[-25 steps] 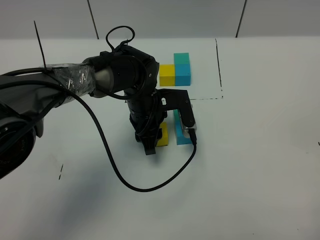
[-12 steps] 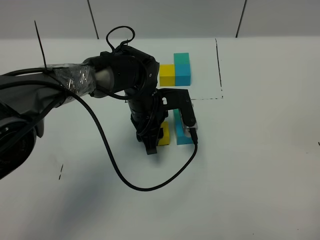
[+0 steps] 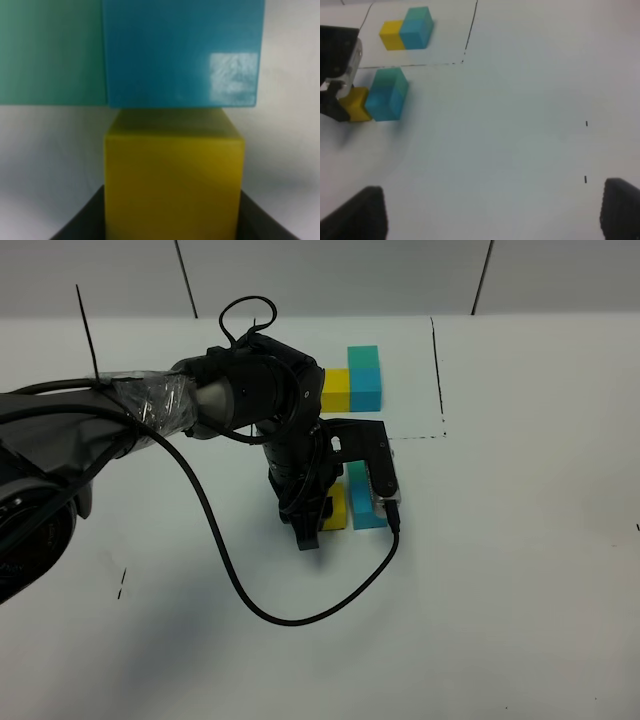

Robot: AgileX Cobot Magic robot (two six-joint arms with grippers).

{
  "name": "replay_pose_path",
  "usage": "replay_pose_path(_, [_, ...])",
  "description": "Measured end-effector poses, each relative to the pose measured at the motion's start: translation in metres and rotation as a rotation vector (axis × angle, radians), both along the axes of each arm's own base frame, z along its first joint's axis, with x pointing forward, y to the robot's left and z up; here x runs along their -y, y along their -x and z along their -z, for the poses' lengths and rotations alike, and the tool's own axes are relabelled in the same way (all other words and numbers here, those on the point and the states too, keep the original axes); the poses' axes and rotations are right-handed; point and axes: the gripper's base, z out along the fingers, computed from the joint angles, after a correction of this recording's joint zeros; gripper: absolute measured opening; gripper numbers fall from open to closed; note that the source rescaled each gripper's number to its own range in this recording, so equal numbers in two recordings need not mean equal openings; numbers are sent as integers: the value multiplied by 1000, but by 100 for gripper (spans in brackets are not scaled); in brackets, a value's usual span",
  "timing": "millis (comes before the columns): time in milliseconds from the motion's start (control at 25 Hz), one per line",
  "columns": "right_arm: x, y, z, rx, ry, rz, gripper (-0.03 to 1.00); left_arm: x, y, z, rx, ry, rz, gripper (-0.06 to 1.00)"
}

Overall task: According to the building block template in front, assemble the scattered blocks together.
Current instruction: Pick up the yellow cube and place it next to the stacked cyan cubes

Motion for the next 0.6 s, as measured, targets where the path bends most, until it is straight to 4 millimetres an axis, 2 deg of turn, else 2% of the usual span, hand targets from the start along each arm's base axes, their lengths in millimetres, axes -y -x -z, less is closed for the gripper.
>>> replay_pose_path(600, [0,0,0,0,0,0,73,1,-1,0,8,14,-5,0])
